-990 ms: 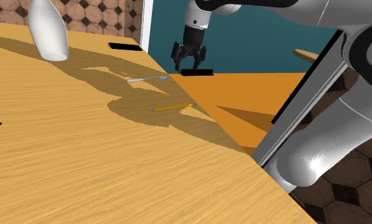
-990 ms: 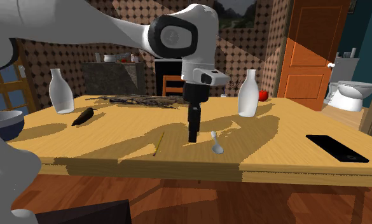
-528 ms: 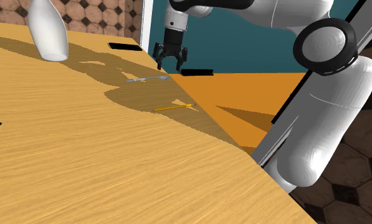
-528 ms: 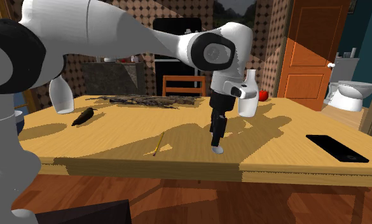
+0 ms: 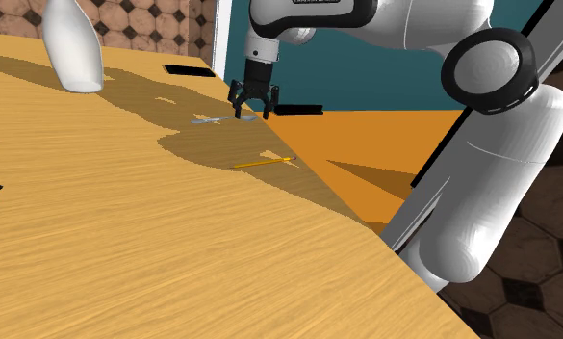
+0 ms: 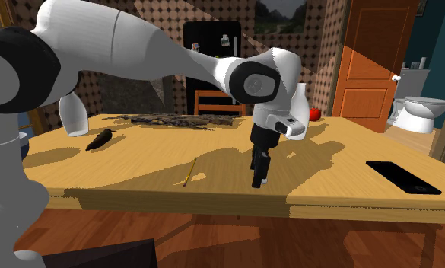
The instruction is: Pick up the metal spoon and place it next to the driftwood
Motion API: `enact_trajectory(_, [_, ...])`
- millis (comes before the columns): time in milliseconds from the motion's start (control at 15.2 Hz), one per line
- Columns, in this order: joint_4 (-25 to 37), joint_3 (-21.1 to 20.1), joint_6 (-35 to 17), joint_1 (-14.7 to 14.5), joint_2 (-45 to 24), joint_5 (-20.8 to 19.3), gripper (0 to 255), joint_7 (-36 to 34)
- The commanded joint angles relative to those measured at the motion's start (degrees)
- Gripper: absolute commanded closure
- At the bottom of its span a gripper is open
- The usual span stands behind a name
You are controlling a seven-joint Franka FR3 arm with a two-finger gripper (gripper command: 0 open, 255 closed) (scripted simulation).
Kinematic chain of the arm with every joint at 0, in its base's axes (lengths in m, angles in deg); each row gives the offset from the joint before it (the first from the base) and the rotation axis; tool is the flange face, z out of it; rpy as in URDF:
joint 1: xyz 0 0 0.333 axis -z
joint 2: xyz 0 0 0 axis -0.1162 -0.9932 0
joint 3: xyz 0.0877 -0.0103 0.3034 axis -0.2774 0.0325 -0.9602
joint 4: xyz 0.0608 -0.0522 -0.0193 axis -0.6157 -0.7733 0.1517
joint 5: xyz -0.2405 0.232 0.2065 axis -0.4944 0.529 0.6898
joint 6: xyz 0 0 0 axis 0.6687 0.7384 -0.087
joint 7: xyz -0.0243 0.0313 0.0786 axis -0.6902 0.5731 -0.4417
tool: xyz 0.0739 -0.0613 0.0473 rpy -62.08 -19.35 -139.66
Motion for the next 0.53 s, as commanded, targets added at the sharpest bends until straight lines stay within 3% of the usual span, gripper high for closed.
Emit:
enact_trajectory(0, [-0.53,-0.04,-0.53,-0.06,0.04,0.01,0,-0.06])
enact_trajectory(396, [-0.52,-0.04,-0.52,-0.05,0.04,0.01,0,-0.06])
enact_trajectory(462, [-0.52,-0.04,-0.52,-0.05,0.04,0.01,255,-0.06])
